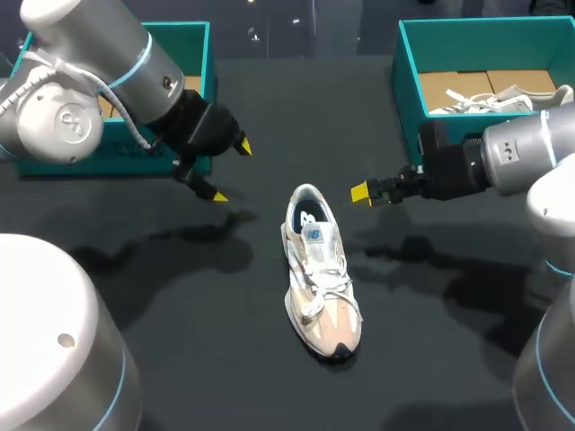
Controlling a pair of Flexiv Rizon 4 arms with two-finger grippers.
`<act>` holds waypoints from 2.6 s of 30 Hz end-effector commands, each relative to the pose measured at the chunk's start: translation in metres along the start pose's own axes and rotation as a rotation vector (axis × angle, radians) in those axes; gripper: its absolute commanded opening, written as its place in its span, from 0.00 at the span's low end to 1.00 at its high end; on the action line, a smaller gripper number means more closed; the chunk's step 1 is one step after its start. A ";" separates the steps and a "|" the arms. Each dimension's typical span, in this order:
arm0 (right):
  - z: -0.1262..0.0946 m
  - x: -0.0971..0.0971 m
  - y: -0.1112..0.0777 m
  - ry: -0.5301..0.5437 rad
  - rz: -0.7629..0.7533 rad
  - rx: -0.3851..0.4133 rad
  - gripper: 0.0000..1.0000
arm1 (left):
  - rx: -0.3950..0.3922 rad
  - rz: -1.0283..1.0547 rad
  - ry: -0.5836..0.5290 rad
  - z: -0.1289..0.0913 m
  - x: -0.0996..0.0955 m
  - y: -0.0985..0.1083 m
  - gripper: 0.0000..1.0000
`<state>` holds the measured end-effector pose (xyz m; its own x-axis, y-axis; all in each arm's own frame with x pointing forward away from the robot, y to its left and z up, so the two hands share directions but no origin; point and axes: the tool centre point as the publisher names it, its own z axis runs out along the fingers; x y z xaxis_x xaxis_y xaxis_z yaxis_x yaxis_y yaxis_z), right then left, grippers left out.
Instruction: Take the shoe out of the shoebox, open the shoe tongue, remove and reinsert the insole, then place the shoe into the shoebox
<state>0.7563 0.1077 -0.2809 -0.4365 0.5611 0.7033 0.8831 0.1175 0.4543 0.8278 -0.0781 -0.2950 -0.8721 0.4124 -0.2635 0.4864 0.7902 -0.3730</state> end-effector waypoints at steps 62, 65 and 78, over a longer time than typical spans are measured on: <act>0.091 0.118 0.006 -0.858 0.272 0.245 0.00 | 0.014 0.237 0.000 -0.109 -0.033 0.065 1.00; 0.091 0.118 0.006 -0.858 0.272 0.245 0.00 | 0.014 0.237 0.000 -0.109 -0.033 0.065 1.00; 0.116 0.109 0.002 -0.959 0.273 0.244 0.00 | 0.014 0.237 0.000 -0.109 -0.033 0.065 1.00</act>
<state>0.7275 0.2491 -0.2562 -0.0019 0.9987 0.0511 0.9894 -0.0055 0.1448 0.8829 0.0083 -0.2142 -0.7336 0.5844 -0.3469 0.6781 0.6637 -0.3159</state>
